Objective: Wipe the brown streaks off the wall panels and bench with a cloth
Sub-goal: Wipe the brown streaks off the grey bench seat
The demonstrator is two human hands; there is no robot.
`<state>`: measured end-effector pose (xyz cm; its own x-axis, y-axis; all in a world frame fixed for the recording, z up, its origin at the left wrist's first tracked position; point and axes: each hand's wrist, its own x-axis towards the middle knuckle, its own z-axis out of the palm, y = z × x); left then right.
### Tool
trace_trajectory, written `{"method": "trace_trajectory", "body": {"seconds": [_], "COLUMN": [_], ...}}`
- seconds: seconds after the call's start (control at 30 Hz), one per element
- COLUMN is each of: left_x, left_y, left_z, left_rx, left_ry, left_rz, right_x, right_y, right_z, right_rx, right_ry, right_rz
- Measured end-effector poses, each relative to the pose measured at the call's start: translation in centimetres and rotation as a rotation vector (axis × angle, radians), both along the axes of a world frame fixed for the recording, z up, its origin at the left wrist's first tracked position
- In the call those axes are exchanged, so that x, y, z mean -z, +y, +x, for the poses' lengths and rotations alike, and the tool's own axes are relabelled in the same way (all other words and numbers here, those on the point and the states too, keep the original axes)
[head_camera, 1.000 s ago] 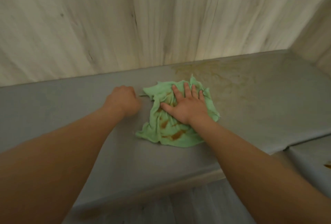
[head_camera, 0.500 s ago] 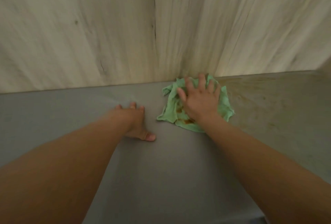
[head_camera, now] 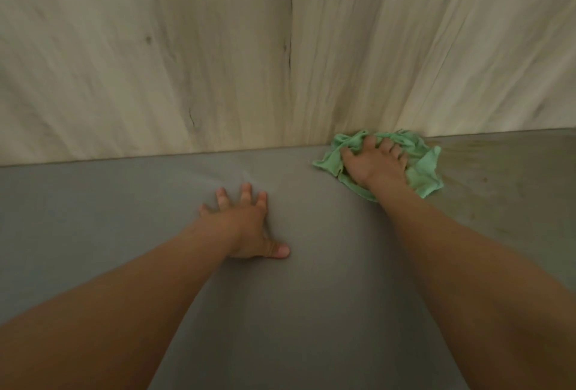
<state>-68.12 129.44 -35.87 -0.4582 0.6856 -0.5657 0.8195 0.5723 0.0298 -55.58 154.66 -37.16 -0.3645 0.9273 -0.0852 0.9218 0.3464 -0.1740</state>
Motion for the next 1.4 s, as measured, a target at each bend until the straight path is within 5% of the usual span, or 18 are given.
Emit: {"method": "trace_trajectory", "body": {"seconds": [0.3,0.53,0.73,0.83,0.97,1.1,1.3,1.4], "left_x": [-0.8,-0.2,-0.7,-2.1,-3.5,-4.8,-5.9,-5.8], "left_y": [-0.2,-0.1,-0.9,-3.0,-8.2,-12.9,-13.9,-13.0], "left_z": [0.2,0.3,0.3,-1.1,-4.7,-6.5,-4.3,-2.3], "left_rx": [-0.002,-0.03,-0.041,-0.023,-0.301,-0.442,-0.465,-0.442], "left_ry": [-0.011,0.016,-0.042,-0.087,0.069,0.286,0.264,0.181], "left_rz": [0.027,0.039,0.097,0.244,0.619,0.571,0.574,0.574], "right_x": [-0.2,0.2,0.0,0.0,0.3,0.2,0.7,-0.1], "right_y": [-9.1,-0.5,-3.6,-6.8,-12.9,-20.6,-25.8,-20.1], "right_z": [-6.0,0.9,-1.4,-3.7,-7.9,-9.8,0.3,5.5], "right_rx": [-0.607,-0.084,-0.111,-0.223,-0.466,-0.774,-1.213,-0.995], "right_ry": [0.033,-0.027,-0.048,-0.066,-0.092,-0.101,-0.049,-0.071], "right_rz": [-0.015,-0.007,-0.041,-0.061,-0.063,-0.043,0.04,0.064]}}
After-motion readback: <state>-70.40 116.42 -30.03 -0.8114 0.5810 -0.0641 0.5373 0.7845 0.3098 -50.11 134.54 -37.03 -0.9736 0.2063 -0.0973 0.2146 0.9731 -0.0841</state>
